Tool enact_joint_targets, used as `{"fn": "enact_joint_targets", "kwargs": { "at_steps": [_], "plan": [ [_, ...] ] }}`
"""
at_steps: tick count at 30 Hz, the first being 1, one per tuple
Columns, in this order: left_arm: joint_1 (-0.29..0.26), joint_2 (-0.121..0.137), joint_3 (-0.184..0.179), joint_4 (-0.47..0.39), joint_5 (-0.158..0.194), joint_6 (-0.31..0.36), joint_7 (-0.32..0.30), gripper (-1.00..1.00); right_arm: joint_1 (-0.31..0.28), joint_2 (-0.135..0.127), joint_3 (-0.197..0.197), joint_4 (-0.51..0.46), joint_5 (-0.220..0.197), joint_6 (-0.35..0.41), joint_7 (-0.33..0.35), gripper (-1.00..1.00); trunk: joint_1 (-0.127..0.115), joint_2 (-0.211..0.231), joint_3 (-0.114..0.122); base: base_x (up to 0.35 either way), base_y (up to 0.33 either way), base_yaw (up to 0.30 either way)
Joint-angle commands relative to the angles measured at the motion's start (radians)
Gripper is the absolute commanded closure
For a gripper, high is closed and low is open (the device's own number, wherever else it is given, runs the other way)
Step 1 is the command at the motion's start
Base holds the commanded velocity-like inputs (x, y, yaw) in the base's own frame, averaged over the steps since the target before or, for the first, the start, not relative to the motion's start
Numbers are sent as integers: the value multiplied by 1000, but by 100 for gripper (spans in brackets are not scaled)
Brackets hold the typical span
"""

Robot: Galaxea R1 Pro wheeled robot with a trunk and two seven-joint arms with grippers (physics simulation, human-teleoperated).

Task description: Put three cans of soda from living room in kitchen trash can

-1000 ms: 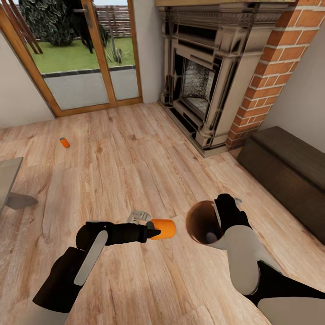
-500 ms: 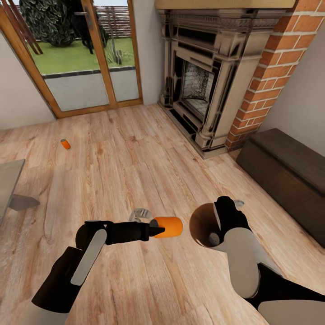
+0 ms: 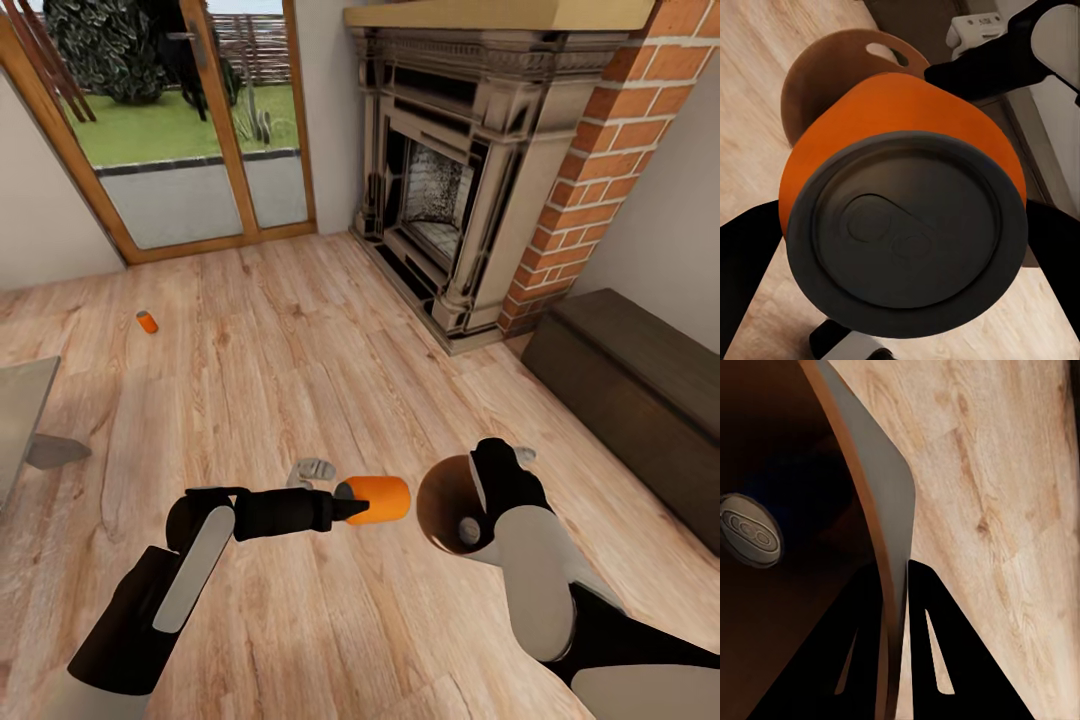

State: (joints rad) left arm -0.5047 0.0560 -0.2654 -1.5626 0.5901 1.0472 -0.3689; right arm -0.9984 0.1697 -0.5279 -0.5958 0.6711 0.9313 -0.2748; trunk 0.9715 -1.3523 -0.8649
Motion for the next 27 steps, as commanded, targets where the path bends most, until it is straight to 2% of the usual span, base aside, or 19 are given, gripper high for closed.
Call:
{"fn": "enact_joint_targets", "kwargs": {
  "at_steps": [1, 21, 25, 27],
  "plan": [
    [0, 0, 0, -1, -1, 0, 1, 100, 0, 0, 1, 1, 10, 1, 3, 100, -4, 7, 3, 0, 0, 0],
    [0, -14, -7, -4, -4, 0, 6, 100, 0, 5, 9, 71, 6, -25, 6, 100, -81, 147, 66, 0, 0, 0],
    [0, -22, -38, 1, -6, 0, 10, 100, 0, 5, 11, 75, -45, -26, 10, 100, -96, 175, 79, 0, 0, 0],
    [0, -24, -49, 3, -6, 0, 11, 100, -1, 5, 13, 82, -54, -26, 11, 100, -104, 189, 85, 0, 0, 0]
  ]
}}
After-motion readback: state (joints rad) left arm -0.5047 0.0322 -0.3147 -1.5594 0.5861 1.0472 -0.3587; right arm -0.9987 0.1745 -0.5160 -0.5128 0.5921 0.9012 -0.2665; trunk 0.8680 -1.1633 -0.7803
